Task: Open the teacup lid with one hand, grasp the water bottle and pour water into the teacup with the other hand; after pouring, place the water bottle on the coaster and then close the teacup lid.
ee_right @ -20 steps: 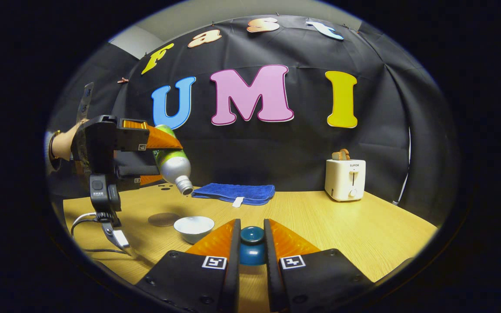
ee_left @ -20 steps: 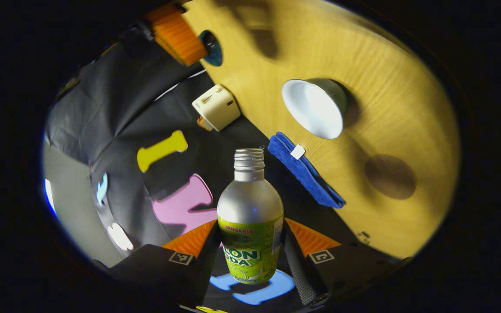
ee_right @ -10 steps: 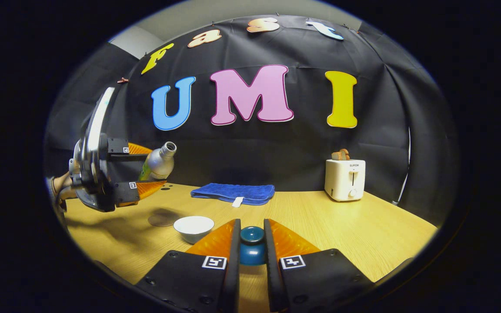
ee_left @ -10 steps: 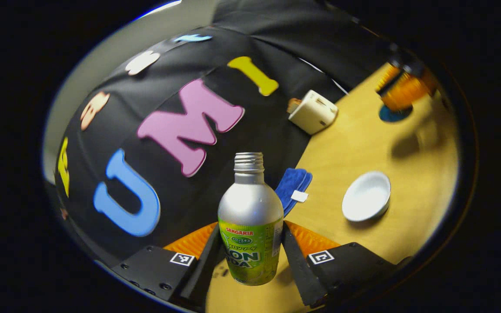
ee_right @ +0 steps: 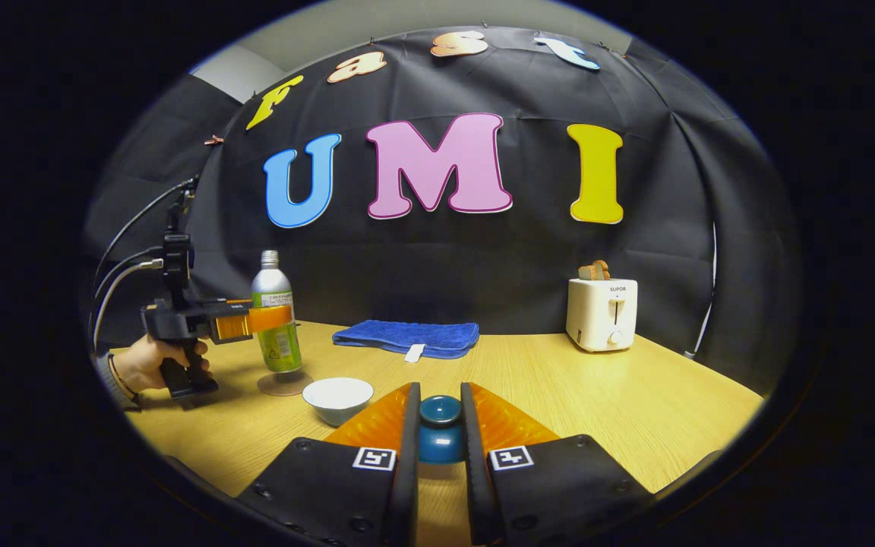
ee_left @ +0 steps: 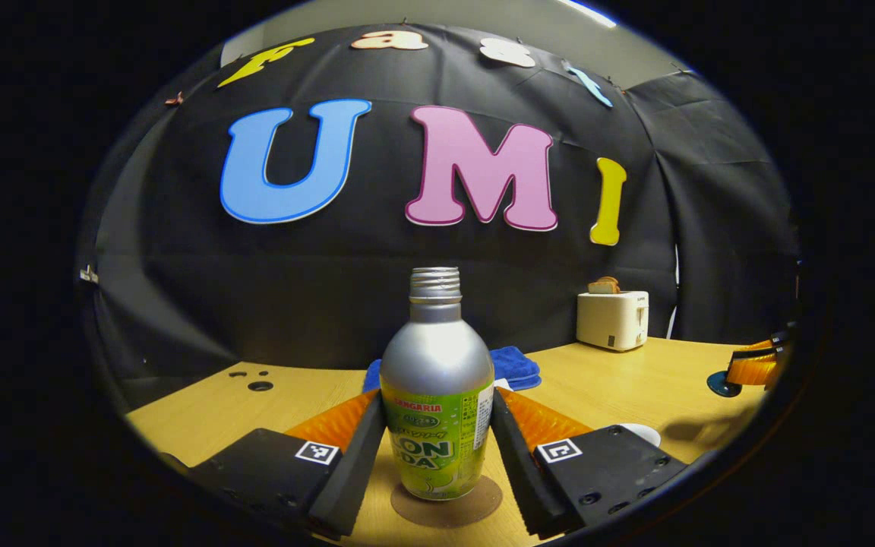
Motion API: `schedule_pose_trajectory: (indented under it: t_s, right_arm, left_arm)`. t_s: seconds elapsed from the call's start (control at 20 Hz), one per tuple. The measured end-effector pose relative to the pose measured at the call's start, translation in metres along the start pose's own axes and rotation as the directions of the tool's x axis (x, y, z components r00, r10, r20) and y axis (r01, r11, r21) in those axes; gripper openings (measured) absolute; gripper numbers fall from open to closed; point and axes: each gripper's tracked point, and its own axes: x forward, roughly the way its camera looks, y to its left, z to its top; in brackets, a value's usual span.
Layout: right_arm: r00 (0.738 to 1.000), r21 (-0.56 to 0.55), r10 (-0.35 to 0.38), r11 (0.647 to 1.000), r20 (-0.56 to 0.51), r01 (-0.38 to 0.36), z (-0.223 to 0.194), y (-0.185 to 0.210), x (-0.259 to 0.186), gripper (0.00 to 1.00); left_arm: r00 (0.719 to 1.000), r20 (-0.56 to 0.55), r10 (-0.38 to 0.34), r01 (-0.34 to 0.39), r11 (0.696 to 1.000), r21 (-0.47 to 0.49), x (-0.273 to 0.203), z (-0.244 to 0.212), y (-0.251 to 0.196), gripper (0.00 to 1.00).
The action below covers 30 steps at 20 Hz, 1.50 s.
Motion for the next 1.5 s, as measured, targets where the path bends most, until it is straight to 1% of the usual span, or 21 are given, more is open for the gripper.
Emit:
schedule_pose_trajectory:
  t_s: [0.15,0.3,0.5,0.55,0.6,0.7,0.8,0.95,1.15,1.25,1.35,1.5]
  right_arm:
    - [1.0,0.0,0.0,1.0,0.0,0.0,-0.001,0.0,0.0,0.3]
    - [1.0,0.0,0.0,1.0,0.0,0.0,0.0,0.0,0.0,0.3]
    - [1.0,0.0,0.0,1.0,0.0,0.0,-0.001,0.0,0.0,0.3]
    - [1.0,0.0,0.0,1.0,0.0,0.0,-0.001,0.0,0.0,0.3]
    - [1.0,0.0,0.0,1.0,0.0,0.0,0.0,0.0,0.0,0.3]
    - [1.0,0.0,0.0,1.0,0.0,0.0,0.0,0.0,0.0,0.3]
    - [1.0,0.0,0.001,1.0,0.0,-0.001,0.0,0.0,0.0,0.3]
    - [1.0,0.002,0.008,1.0,0.002,-0.008,0.0,0.003,0.006,0.3]
    - [0.998,0.004,0.055,0.998,-0.002,-0.055,-0.002,0.022,0.028,0.3]
    - [0.993,0.005,0.114,0.993,-0.004,-0.114,-0.004,0.043,0.038,0.3]
    - [0.984,0.007,0.176,0.984,-0.008,-0.176,-0.006,0.064,0.049,0.3]
    - [0.974,0.007,0.225,0.974,-0.011,-0.225,-0.006,0.085,0.065,0.3]
  left_arm:
    - [1.0,-0.019,-0.018,0.017,0.999,-0.029,-0.004,-0.005,-0.003,0.8]
    - [0.998,-0.065,-0.004,0.003,1.0,-0.024,0.0,-0.02,-0.002,0.8]
    - [0.998,-0.069,0.008,-0.01,1.0,-0.029,0.0,-0.024,-0.001,0.82]
    - [0.996,-0.091,0.005,-0.007,1.0,-0.024,-0.001,-0.028,-0.003,0.83]
    - [0.993,-0.117,0.02,-0.021,1.0,-0.009,-0.005,-0.032,0.002,0.86]
    - [0.991,-0.125,0.041,-0.039,0.999,0.014,-0.012,-0.032,0.007,0.98]
    - [0.994,-0.099,0.054,-0.051,0.998,0.03,-0.019,-0.02,0.006,0.98]
    - [0.995,-0.074,0.07,-0.068,0.997,0.034,-0.051,-0.013,0.007,0.98]
    - [0.993,-0.059,0.097,-0.096,0.995,0.03,-0.087,-0.018,0.011,0.98]
    - [0.991,-0.054,0.125,-0.123,0.992,0.034,-0.097,-0.022,0.019,0.97]
    - [0.99,-0.071,0.121,-0.12,0.993,0.018,-0.102,-0.029,0.018,0.98]
    - [0.99,-0.038,0.136,-0.136,0.991,0.01,-0.109,-0.023,0.026,0.97]
